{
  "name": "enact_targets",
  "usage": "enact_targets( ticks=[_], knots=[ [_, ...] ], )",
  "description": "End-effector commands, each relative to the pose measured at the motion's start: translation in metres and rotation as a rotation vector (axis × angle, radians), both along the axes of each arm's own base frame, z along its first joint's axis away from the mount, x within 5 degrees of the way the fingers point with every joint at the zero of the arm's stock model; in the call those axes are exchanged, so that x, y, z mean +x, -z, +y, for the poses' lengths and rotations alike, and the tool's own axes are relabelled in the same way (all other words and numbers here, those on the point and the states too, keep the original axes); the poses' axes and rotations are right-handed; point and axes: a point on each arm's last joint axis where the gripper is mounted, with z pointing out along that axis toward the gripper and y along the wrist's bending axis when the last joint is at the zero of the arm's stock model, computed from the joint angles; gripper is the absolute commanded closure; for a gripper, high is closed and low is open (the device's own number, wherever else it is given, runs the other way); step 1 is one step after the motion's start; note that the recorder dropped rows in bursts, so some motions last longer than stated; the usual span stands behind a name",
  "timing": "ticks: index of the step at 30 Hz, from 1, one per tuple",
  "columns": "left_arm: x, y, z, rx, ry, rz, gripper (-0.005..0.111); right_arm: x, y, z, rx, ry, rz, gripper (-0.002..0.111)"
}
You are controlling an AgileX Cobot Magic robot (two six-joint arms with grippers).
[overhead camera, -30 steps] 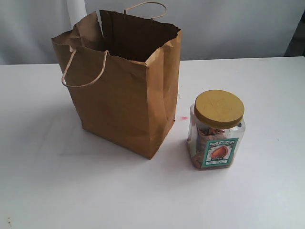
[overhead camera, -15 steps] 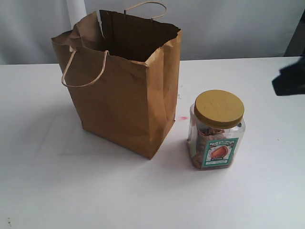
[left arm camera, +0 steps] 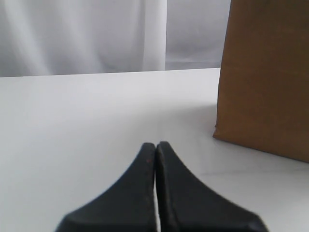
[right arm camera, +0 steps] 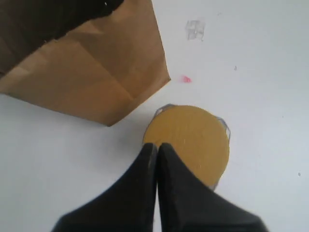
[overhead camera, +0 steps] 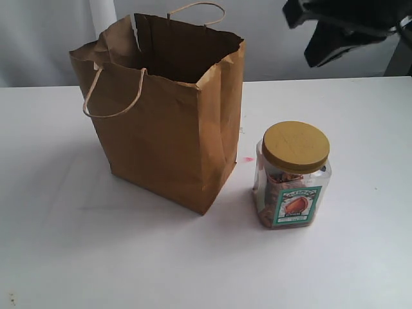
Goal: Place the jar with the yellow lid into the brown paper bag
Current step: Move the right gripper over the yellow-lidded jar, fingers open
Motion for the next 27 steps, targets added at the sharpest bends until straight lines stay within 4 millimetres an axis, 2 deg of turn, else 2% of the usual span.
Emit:
enact_targets(
  ticks=[1, 4, 17, 18, 20, 21, 23, 25, 27],
  knots=[
    [0.0004, -0.0014, -0.0004, -0.007, 0.004, -0.009, 0.106, 0.0127, 0.0353, 0.0129, -0.059, -0.029, 0.117, 0.108],
    [0.0004, -0.0014, -0.0004, -0.007, 0.004, -0.009, 0.106, 0.0159, 0.0432, 0.0226, -0.069, -0.058, 0.139, 0.108],
    [0.0004, -0.0014, -0.0004, -0.007, 0.004, -0.009, 0.106, 0.0156, 0.0426, 0.0218, -0.078, -0.057, 0.136, 0.106],
    [0.0004, -0.0014, -0.0004, -0.007, 0.004, -0.009, 0.106, 0.0157, 0.0426, 0.0214, -0.083, -0.056, 0.135, 0.102],
    [0.0004, -0.0014, -0.0004, -0.007, 0.004, -0.009, 0.106, 0.0159, 0.0427, 0.0203, -0.096, -0.055, 0.133, 0.082],
    [0.0004, -0.0014, -0.0004, -0.007, 0.004, -0.009, 0.106, 0.0159, 0.0427, 0.0203, -0.096, -0.055, 0.133, 0.066],
    [0.0004, -0.0014, -0.0004, -0.007, 0.004, -0.009, 0.106, 0.0159, 0.0427, 0.0203, -0.096, -0.055, 0.133, 0.045],
    [0.0004, -0.0014, -0.0004, -0.007, 0.004, -0.009, 0.106, 0.0159, 0.0427, 0.0203, -0.096, -0.055, 0.133, 0.015],
    [0.0004, -0.0014, -0.0004, -0.007, 0.004, -0.009, 0.106, 0.0159, 0.0427, 0.0203, -0.096, -0.055, 0.133, 0.005]
  ],
)
